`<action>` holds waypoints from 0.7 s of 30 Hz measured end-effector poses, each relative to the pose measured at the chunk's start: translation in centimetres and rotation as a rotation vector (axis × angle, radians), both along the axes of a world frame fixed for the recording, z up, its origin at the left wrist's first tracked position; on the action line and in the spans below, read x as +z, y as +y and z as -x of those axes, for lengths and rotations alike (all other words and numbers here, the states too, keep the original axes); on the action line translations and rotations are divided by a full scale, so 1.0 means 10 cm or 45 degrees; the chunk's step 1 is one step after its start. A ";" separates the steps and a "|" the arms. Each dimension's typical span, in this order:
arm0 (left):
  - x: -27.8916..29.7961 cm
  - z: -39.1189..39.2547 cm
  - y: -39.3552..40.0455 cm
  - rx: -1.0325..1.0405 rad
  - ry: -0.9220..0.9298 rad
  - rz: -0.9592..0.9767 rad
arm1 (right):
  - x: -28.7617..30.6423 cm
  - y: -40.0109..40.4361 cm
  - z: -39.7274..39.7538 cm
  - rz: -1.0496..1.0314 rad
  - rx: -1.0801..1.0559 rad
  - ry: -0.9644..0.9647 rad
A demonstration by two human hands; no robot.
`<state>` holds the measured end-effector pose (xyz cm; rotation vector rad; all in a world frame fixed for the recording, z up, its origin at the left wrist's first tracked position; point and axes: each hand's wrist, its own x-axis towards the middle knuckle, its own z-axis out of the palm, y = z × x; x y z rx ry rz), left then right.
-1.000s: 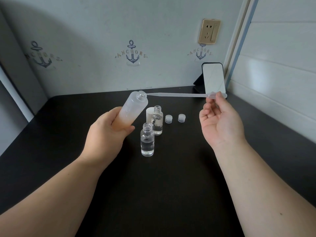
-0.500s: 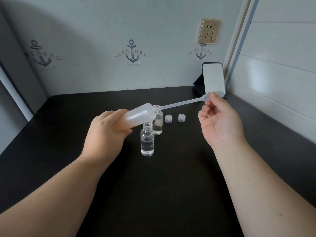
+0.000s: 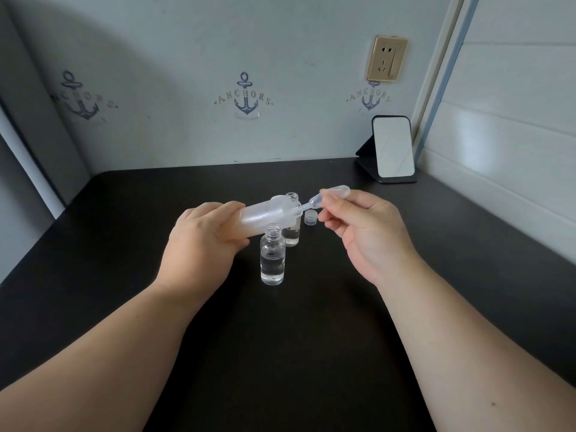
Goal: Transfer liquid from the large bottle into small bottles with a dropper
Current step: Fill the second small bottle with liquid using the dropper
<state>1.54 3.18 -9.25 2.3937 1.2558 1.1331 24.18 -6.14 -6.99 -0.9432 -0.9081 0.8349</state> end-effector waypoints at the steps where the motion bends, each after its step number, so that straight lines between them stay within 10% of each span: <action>1: 0.00 0.00 0.00 -0.003 0.007 0.000 | 0.00 0.00 0.01 0.015 -0.002 -0.025; 21: -0.02 0.01 0.03 0.023 0.013 0.006 | 0.03 -0.04 0.01 0.098 0.008 -0.055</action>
